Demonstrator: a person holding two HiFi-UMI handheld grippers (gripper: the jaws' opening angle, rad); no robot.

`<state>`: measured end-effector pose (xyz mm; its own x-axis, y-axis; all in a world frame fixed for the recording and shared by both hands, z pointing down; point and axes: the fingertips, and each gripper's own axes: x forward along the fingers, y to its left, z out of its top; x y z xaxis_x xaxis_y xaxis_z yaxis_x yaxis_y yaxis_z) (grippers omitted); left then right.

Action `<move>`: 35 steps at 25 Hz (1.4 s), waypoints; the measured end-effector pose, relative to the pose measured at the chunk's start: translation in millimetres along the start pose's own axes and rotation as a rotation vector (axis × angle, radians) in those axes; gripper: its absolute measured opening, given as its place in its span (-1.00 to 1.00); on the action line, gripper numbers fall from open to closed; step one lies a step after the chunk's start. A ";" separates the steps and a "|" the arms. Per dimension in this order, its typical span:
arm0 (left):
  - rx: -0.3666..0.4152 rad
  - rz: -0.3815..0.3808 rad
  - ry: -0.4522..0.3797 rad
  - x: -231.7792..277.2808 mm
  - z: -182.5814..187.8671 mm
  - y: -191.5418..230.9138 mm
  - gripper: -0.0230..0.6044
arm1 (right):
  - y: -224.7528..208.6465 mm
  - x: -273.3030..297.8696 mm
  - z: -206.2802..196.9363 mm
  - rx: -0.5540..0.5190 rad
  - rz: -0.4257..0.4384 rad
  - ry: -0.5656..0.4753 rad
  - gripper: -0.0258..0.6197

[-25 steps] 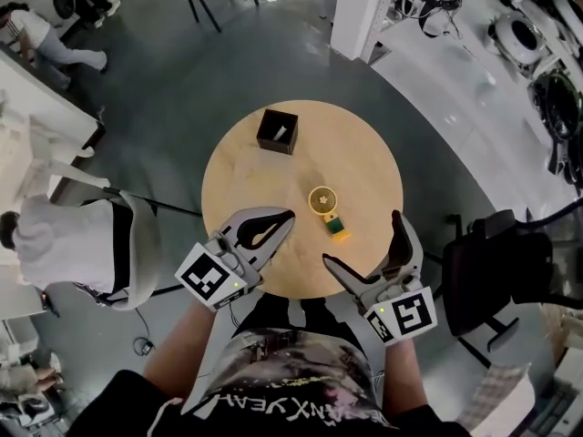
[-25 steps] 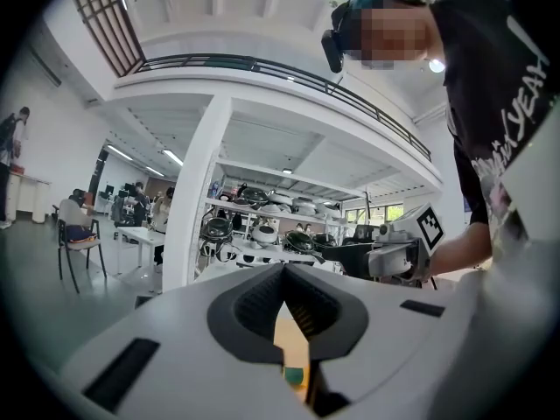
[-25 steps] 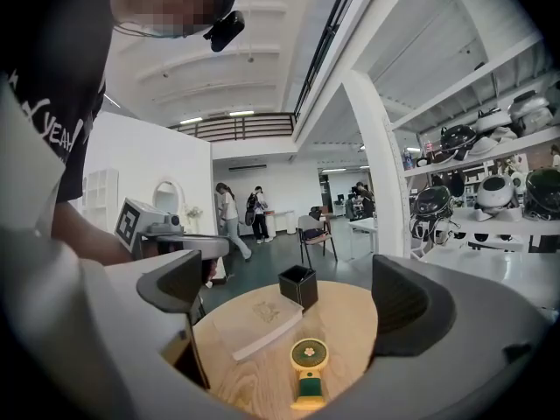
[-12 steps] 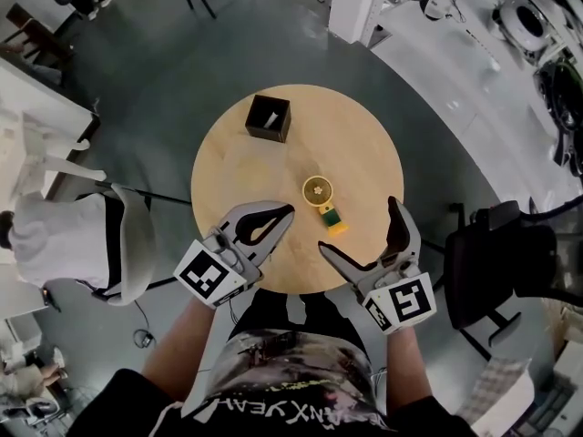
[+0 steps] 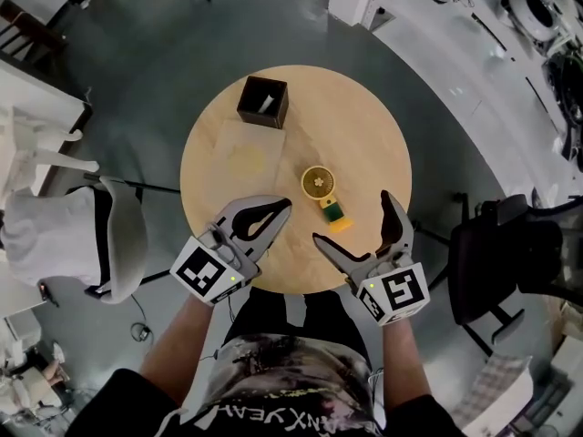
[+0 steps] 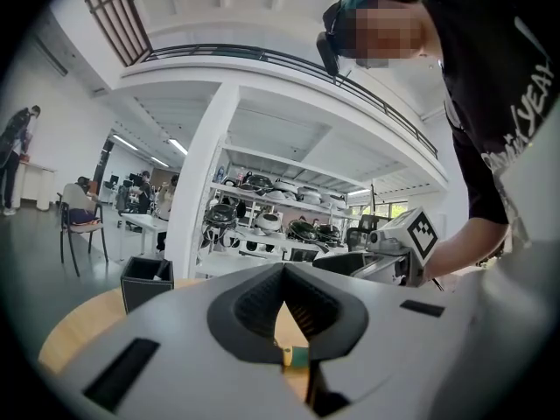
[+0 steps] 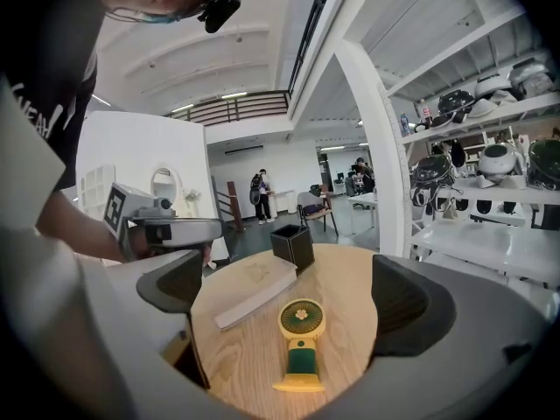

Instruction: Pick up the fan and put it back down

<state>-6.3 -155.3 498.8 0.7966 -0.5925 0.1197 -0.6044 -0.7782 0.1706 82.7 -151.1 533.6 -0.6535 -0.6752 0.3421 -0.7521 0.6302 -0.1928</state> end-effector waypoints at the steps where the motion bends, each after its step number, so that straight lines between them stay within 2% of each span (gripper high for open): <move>1: 0.000 0.001 0.004 0.8 -4.1 0.8 -0.89 | -1.5 3.4 -6.1 0.002 0.002 0.010 0.90; 14: -0.023 0.009 0.020 9.1 -38.3 0.7 -0.89 | -25.6 40.2 -77.9 0.025 -0.007 0.118 0.90; 25: -0.040 0.014 0.031 10.5 -59.6 5.5 -0.89 | -26.8 59.3 -112.4 0.028 -0.022 0.165 0.89; 31: -0.040 0.002 0.030 12.7 -65.4 5.4 -0.89 | -37.9 68.6 -139.5 0.033 -0.076 0.230 0.89; 35: -0.050 -0.002 0.037 11.1 -63.6 5.2 -0.89 | -36.5 73.3 -142.2 0.040 -0.066 0.298 0.89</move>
<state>-0.1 -152.7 563.3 0.7979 -0.5823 0.1558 -0.6028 -0.7672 0.2193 74.4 -169.1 696.4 -0.5534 -0.5684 0.6088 -0.7989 0.5690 -0.1950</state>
